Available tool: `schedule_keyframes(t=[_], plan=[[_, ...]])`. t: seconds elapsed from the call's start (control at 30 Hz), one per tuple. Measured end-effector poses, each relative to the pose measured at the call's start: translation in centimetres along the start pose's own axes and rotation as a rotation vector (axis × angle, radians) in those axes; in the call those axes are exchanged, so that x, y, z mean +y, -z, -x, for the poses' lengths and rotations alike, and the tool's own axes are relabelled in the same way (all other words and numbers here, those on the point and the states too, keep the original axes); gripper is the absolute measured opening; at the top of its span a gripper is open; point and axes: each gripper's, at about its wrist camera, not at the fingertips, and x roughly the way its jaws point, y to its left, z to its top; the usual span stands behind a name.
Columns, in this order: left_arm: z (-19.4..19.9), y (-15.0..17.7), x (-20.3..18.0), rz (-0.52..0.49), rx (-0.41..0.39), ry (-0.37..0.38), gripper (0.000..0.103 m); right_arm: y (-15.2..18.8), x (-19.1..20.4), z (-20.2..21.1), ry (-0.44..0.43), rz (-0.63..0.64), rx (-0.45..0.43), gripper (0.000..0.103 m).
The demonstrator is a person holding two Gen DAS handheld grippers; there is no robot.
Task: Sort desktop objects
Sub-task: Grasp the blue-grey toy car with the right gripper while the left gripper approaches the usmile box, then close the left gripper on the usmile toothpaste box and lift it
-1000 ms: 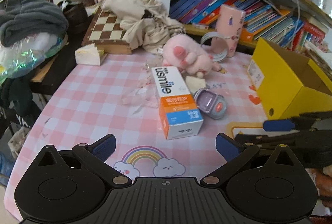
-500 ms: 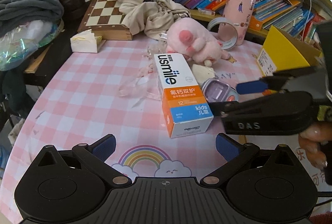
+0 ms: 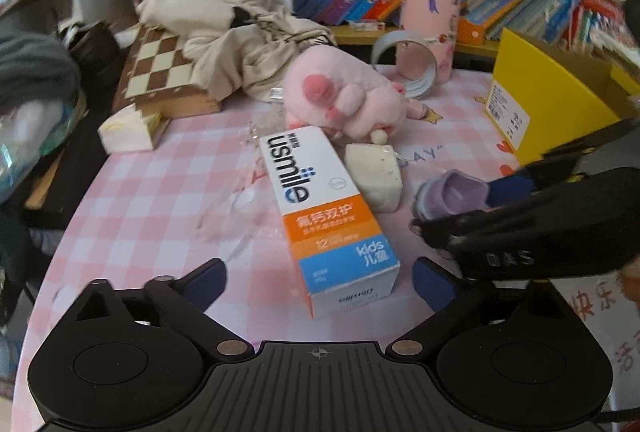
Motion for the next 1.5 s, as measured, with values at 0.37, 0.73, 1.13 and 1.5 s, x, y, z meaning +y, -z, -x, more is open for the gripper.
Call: schedule_keyframes(t=[0.37,0.73,1.13,1.5], plan=[[-0.9,0.6,-0.1,-0.025,0.025,0.031,0.056,1.6,-0.5,2.0,0.011,-0.061,0.01,0.04],[4.9,5.6,1.7,-0.085,0.133,0.138,0.054,4.3,1.2,3.9,-0.021,-0.047,0.057,0.039],[4.8,4.4,1.1,-0.091,0.086,0.116,0.06,4.9,2.0,3.9,-0.011,-0.011,0.069,0.04],[1.6,3.7,0.2,-0.09,0.136,0.105,0.058,4.8,1.3,2.5,-0.053,-0.002,0.104,0.043]])
